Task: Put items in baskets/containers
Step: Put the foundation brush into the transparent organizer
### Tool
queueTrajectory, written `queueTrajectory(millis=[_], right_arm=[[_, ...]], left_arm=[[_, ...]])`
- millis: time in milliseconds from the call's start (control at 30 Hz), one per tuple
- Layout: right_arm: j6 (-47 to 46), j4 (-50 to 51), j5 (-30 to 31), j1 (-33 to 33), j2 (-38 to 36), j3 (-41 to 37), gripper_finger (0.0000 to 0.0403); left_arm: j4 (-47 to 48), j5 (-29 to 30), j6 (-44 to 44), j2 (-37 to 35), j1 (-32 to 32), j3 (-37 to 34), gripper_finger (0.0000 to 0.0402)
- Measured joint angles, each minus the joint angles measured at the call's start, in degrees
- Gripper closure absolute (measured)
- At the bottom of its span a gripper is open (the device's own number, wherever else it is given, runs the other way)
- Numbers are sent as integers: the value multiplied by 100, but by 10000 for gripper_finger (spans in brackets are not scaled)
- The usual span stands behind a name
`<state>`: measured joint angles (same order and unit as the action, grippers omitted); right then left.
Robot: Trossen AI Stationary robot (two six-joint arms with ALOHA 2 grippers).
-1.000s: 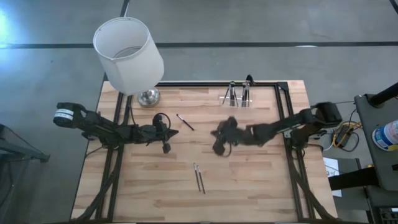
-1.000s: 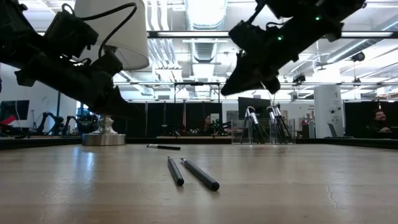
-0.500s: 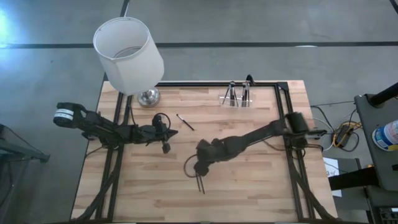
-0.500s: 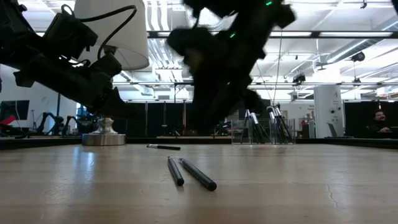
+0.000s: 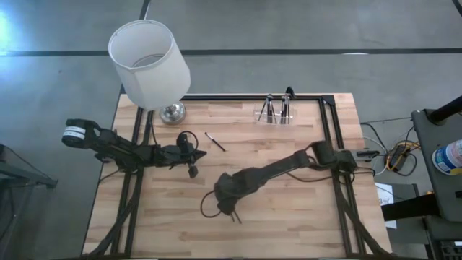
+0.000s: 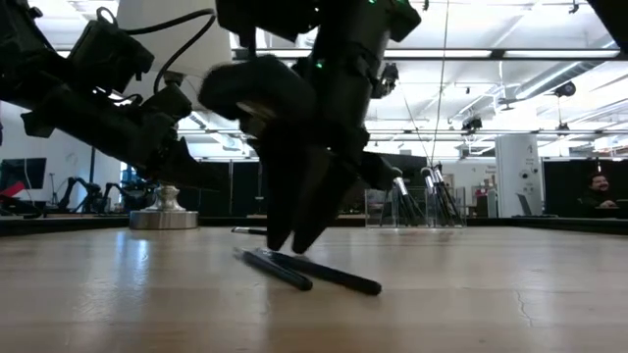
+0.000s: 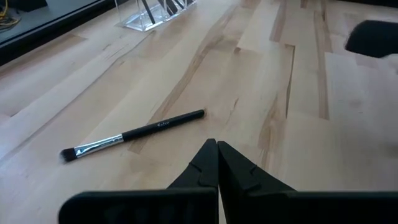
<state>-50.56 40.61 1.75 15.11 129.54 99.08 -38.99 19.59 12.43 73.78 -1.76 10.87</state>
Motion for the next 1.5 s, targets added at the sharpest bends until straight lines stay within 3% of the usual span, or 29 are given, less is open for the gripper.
queueTrajectory(millis=[600,1033,1500], right_arm=[[28,-516,-17,53,-181,27,277],[215,-755,-155,131,168,81,277],[665,-474,15,153,275,262,280]], left_arm=[[1,0,-2,0,0,0,402],[2,-48,-2,0,0,0,402],[3,-46,-2,0,0,2,402]])
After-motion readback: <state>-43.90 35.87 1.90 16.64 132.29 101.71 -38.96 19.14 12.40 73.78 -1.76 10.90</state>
